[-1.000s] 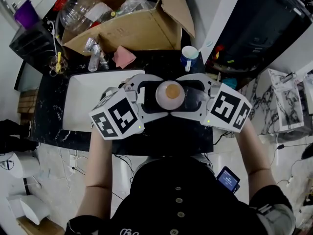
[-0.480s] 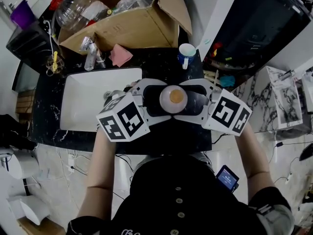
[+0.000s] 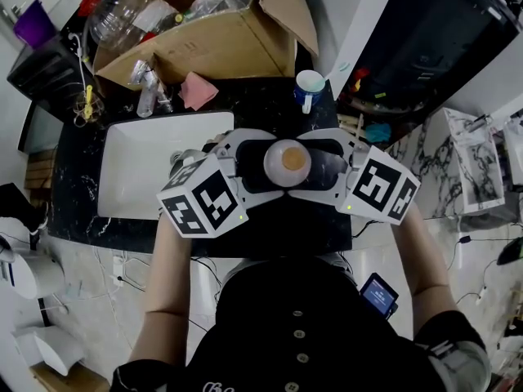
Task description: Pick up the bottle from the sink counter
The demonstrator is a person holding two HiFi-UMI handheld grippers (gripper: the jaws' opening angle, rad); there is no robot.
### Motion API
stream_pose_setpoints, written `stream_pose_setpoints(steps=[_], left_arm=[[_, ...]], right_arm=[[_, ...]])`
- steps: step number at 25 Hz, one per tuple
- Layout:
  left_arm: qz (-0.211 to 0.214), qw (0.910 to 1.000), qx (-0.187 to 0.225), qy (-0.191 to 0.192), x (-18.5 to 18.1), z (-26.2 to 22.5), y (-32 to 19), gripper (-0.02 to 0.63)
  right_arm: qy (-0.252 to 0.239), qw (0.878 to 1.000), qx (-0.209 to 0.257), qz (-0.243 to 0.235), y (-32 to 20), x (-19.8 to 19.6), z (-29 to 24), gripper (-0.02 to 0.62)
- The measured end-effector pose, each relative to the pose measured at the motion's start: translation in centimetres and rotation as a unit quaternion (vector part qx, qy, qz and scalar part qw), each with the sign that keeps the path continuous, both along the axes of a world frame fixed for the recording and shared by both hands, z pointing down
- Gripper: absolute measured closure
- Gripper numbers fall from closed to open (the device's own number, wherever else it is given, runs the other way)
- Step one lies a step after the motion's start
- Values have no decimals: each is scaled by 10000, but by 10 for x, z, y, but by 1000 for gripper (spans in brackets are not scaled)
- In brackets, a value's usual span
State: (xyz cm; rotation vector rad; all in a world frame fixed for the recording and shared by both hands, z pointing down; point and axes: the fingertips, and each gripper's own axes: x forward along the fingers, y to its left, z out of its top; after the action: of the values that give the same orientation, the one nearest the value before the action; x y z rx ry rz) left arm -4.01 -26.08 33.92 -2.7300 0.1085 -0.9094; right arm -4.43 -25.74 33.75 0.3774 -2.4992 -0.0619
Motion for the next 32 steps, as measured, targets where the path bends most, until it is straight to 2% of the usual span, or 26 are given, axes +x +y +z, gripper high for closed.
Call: stream_pose_setpoints(steps=[9,32], left_arm=[[-24,10000,-18,30,-1,0,-1,264],[-2,10000,-70,-23,-4,7,2,262]], right_arm=[[116,9999,54,-102,-1,0,1,256],[53,9999,-50,-72,2,-3,8,256]])
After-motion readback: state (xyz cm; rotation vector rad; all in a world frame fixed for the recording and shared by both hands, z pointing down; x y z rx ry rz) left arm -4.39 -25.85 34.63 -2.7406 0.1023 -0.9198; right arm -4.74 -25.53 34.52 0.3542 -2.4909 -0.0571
